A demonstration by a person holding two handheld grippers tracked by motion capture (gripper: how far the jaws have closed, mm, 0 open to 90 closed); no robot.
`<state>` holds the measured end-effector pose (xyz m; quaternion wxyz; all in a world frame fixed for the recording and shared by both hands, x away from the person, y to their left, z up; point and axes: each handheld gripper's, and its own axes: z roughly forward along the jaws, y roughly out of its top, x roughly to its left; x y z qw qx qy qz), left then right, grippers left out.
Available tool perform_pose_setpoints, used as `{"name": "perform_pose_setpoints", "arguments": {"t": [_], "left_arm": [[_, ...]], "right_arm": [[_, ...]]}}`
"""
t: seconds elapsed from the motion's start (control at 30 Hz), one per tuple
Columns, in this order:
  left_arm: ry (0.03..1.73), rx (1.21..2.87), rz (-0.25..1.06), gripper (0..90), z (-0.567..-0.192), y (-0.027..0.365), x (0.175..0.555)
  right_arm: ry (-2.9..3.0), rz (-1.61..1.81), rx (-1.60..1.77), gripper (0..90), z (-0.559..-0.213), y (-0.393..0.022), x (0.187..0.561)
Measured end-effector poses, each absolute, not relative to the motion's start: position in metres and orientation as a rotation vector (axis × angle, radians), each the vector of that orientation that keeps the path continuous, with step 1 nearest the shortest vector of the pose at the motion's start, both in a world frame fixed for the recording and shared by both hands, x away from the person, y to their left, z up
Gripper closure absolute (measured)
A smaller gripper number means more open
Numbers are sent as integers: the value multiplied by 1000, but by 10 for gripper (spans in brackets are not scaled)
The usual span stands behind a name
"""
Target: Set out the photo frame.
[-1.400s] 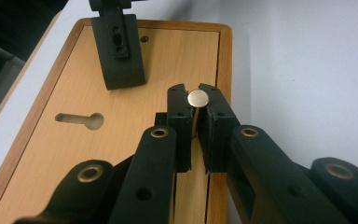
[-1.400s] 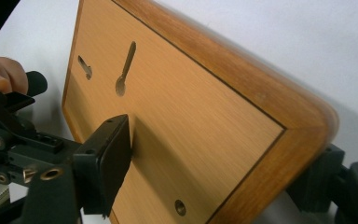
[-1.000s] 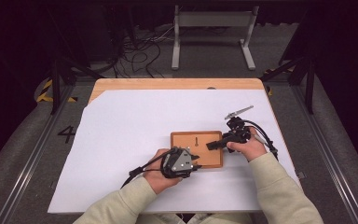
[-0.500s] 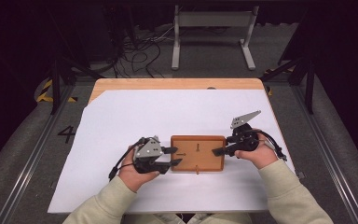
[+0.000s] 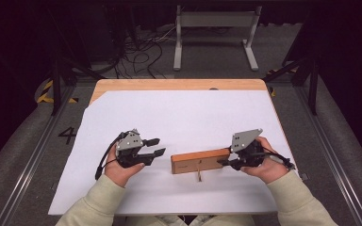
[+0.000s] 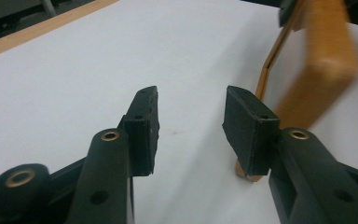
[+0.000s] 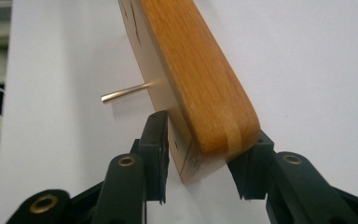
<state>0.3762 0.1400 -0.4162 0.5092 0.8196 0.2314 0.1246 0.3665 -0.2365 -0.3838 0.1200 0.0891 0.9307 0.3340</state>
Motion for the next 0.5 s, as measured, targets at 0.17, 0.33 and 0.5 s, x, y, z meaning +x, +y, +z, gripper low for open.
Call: {"name": "perform_pose_setpoints", "arguments": {"t": [0.17,0.33,0.5], "left_arm": [[600,1977,311,520,-421,144,381],[610,1990,312,517,-425,144,383],[610,1992,297,514,-426,143,383]], "right_arm": [[2659,941,161,627,-387,-238,356],[2616,906,82,642,-389,-239,345],[2628,925,66,624,-391,-240,336]]}}
